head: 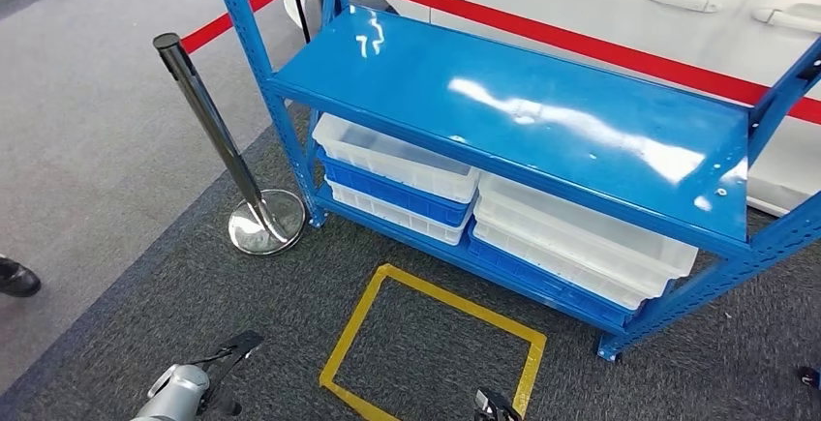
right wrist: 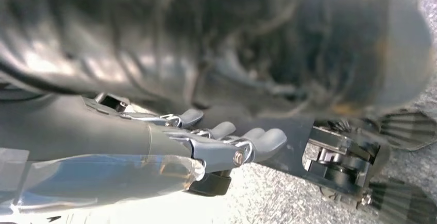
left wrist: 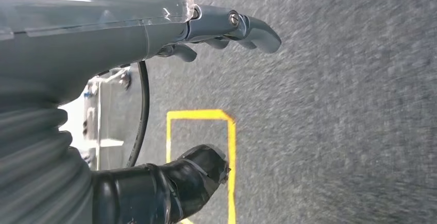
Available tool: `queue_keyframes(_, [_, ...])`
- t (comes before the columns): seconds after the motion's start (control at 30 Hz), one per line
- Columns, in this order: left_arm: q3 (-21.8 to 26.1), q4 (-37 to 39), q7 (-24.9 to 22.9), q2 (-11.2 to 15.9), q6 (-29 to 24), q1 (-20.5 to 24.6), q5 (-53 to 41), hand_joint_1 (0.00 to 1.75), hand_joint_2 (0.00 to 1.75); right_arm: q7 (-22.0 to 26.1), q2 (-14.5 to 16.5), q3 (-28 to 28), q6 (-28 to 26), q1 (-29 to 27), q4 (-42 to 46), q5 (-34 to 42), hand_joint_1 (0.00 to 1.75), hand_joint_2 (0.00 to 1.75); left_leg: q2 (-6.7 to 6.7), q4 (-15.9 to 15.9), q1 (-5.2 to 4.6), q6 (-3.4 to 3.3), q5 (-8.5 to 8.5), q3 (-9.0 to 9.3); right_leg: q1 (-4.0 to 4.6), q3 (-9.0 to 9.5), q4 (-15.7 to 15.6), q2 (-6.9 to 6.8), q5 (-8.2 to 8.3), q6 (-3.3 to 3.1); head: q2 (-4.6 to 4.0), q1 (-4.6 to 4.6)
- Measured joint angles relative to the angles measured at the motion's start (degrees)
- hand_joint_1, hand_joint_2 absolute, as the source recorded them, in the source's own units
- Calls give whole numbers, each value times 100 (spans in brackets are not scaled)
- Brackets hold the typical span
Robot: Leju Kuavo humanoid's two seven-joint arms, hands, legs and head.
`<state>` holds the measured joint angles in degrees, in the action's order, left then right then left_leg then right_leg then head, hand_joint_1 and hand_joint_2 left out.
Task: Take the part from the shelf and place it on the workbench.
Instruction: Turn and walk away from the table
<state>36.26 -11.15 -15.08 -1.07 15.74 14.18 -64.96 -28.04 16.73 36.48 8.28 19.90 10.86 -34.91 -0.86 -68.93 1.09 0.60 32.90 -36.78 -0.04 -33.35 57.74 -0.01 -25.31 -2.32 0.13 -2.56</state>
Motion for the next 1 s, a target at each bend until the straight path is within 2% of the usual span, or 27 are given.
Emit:
queue_keyframes(0.03, [0,0,-1,3,-1,-11,0,0,175,0,1,0,0,-3,0,0,0,0,30,-341,2,12,115,-169,0,-1,6,58,-1,-3,0,-2])
queue_keyframes(0.07, [0,0,-3,4,-1,-21,0,0,175,0,1,1,0,-7,0,0,0,0,40,-524,6,20,126,-270,0,-2,17,121,-3,-3,0,-3])
queue_keyframes(0.1, [0,0,-4,5,-1,-27,0,0,175,0,0,1,0,-9,0,0,0,0,43,-477,10,23,17,-265,-4,-1,33,184,-9,2,0,-3])
queue_keyframes(0.13, [0,0,-6,7,-1,-27,0,0,175,0,0,2,0,-10,0,0,0,0,57,-212,16,22,-183,-156,-10,0,55,246,-20,14,0,-3])
queue_keyframes(0.17, [0,0,-8,9,-1,-23,0,0,175,0,1,2,0,-9,0,0,0,0,105,186,26,19,-400,12,-18,-1,85,305,-39,35,0,-3])
queue_keyframes(0.2, [-1,0,-7,11,-2,-19,0,0,175,0,1,2,0,-6,0,0,0,0,188,554,30,16,-545,178,-17,-13,124,359,-59,64,0,-3])
queue_keyframes(0.23, [-1,0,-5,12,-2,-16,0,0,175,0,1,2,0,-3,0,0,0,0,261,814,32,7,-625,296,-16,-35,155,409,-71,97,0,-1])
queue_keyframes(0.27, [-2,0,-3,13,-2,-16,0,0,175,0,1,2,1,-2,0,1,0,0,315,945,28,-7,-636,354,-17,-61,175,452,-74,130,0,0])
queue_keyframes(0.33, [-2,0,-3,11,0,-14,0,0,175,0,-1,2,1,-5,0,2,0,0,293,966,21,-61,-628,362,-20,-97,171,530,-51,191,0,4])
queue_keyframes(0.37, [-2,0,-3,9,0,-6,0,0,175,0,-2,2,1,-9,0,2,0,0,248,987,26,-98,-645,368,-22,-103,182,520,-61,218,0,4])
queue_keyframes(0.4, [-2,0,-3,7,0,2,0,0,175,0,-3,2,0,-9,0,2,0,0,206,1011,36,-141,-661,377,-17,-133,252,451,-116,244,0,17])
queue_keyframes(0.43, [-2,0,-2,5,-1,7,0,0,175,0,-4,2,0,-4,0,2,0,0,155,1035,44,-182,-675,384,-15,-217,440,344,-238,270,0,28])
queue_keyframes(0.5, [-2,0,-1,4,-1,-2,0,0,175,0,-5,2,0,5,0,2,0,0,55,1051,28,-235,-680,382,-24,-542,1122,115,-594,307,0,51])
queue_keyframes(0.53, [-2,0,-1,4,-1,-11,0,0,175,0,-5,2,0,6,0,2,0,0,-1,1050,17,-244,-677,377,-31,-720,1487,66,-733,319,0,52])
queue_keyframes(0.57, [-2,0,-2,4,-1,-17,0,0,175,0,-6,3,0,3,0,2,0,0,-53,1049,9,-249,-674,375,-34,-828,1706,44,-777,323,0,53])
queue_keyframes(0.6, [-3,0,-2,3,-1,-19,0,0,175,0,-7,3,0,0,0,2,0,0,-102,1048,1,-252,-670,378,-33,-836,1724,31,-717,317,0,54])
queue_keyframes(0.63, [-3,0,-1,1,-1,-17,0,0,175,0,-7,4,0,-1,0,2,0,0,-148,1047,-8,-252,-664,388,-26,-716,1494,12,-552,296,0,55])
queue_keyframes(0.67, [-4,0,-1,-3,-1,-14,0,0,175,0,-7,4,0,-1,0,2,0,0,-191,1047,-17,-250,-656,404,-9,-508,1093,-39,-343,256,0,55])
queue_keyframes(0.73, [-4,0,0,-13,-1,-11,0,0,175,0,-7,4,0,4,0,1,0,0,-270,1052,-39,-231,-641,428,56,-135,348,-235,-94,145,0,49])
queue_keyframes(0.77, [-4,0,0,-14,1,-10,0,0,175,0,-7,4,0,3,0,1,0,0,-310,1054,-44,-209,-637,432,89,-55,165,-297,-60,102,0,49])
queue_keyframes(0.8, [-4,0,-1,-15,1,-10,0,0,175,0,-9,4,-1,1,0,0,0,0,-350,1063,-46,-183,-636,435,114,-49,113,-314,-76,75,0,49])
queue_keyframes(0.87, [-4,0,-1,-15,2,-4,1,0,175,0,-12,4,-1,-6,-1,0,0,0,-411,1088,-45,-116,-630,462,97,-37,47,-205,-26,37,0,53])
queue_keyframes(0.93, [-4,0,1,-17,1,3,1,0,175,0,-8,4,-1,-1,-2,0,0,0,-268,936,-38,-65,-491,423,42,22,-63,-108,38,-16,0,45])
queue_keyframes(1.0, [-4,0,0,-11,-1,-2,0,0,175,0,0,4,0,3,-2,0,0,0,-39,343,-23,-31,-155,160,16,44,-107,-10,72,-46,0,31])
